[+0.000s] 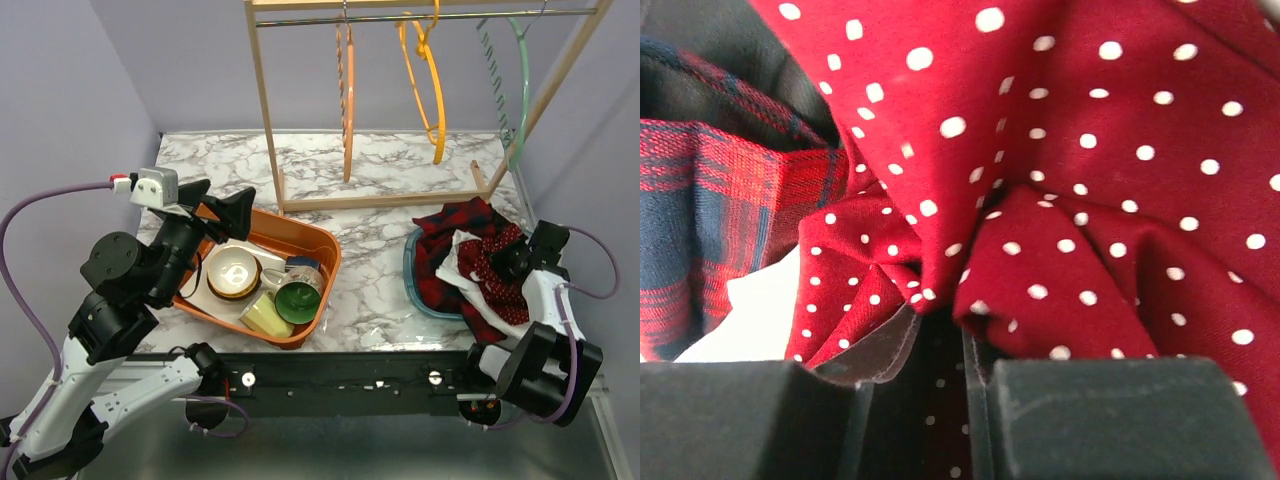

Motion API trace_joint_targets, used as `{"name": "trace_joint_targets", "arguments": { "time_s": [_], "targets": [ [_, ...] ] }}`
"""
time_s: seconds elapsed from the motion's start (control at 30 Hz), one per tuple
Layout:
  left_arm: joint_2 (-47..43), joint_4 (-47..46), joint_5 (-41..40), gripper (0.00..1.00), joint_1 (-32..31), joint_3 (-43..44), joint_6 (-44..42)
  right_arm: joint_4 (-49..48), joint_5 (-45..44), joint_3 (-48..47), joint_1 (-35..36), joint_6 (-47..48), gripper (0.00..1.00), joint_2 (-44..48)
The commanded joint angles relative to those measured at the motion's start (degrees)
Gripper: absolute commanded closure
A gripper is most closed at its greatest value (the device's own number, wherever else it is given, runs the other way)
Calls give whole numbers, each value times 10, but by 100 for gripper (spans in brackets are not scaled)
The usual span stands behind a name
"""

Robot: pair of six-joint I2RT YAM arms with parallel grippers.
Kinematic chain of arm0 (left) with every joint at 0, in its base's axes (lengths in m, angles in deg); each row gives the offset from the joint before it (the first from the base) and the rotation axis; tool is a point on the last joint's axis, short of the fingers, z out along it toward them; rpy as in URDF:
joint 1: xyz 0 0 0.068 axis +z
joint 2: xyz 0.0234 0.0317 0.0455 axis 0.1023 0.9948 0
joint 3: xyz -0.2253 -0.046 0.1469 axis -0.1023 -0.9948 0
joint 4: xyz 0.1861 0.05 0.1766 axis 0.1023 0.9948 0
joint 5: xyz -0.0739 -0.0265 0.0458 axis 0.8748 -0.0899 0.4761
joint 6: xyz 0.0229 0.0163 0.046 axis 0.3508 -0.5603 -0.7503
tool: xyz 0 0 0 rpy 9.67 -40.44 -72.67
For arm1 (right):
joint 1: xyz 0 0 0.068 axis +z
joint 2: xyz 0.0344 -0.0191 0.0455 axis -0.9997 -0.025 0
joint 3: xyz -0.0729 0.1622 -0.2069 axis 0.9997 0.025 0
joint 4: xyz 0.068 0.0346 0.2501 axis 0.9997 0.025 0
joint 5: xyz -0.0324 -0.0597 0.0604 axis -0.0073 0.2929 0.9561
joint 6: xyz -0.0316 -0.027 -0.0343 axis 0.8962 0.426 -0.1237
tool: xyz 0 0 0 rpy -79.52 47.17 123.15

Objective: Remove the skirt from the hanger

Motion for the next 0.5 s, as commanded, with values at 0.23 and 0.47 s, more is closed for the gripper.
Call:
{"name": "trace_joint_targets", "arguments": {
  "time_s": [0.23,0.47],
  "targets": [
    [5,37,10,1,3,44,19,209,-39,-166,-4,93,20,107],
    [-13,63,42,1,3,32,72,337,17,-290,51,121,0,184]
  ]
}}
